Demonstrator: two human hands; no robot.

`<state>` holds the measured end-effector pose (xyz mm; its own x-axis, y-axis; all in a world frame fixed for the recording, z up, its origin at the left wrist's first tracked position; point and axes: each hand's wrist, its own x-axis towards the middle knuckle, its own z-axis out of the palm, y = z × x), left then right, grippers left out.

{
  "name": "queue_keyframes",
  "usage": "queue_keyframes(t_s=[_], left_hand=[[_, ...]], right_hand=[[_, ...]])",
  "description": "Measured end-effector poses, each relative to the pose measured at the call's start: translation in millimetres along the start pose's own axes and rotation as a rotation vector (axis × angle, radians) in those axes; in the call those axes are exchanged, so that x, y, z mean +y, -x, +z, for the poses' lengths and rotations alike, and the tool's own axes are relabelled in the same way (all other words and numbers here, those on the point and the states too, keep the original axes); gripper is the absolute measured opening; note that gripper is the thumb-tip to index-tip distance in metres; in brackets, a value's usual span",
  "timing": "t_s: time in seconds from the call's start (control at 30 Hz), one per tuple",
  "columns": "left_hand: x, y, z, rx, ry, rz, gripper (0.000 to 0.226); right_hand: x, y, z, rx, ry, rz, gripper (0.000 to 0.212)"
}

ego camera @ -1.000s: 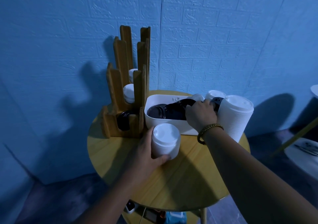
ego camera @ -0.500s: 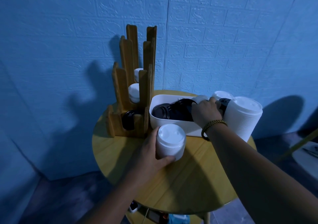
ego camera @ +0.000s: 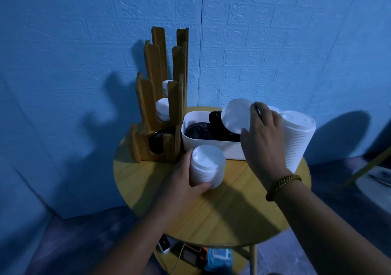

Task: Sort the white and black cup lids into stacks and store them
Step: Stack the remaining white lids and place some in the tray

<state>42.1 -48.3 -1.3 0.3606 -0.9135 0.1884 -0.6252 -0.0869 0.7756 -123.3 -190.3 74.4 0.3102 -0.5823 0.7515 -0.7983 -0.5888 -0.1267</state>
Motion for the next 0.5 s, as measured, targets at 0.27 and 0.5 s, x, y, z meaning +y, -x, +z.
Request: queue_keyframes(t_s=[0.27, 0.5], left_hand=[[3, 1, -3, -0.005, -0.014, 0.004, 0.100], [-1, -1, -1, -0.006, -0.058, -0.014, 0.100]], right_hand=[[-1, 37, -3, -0.213, -0.639, 0.369, 0.056], [-18, 61, 3, -0.461, -0.754, 0.336, 0.076]])
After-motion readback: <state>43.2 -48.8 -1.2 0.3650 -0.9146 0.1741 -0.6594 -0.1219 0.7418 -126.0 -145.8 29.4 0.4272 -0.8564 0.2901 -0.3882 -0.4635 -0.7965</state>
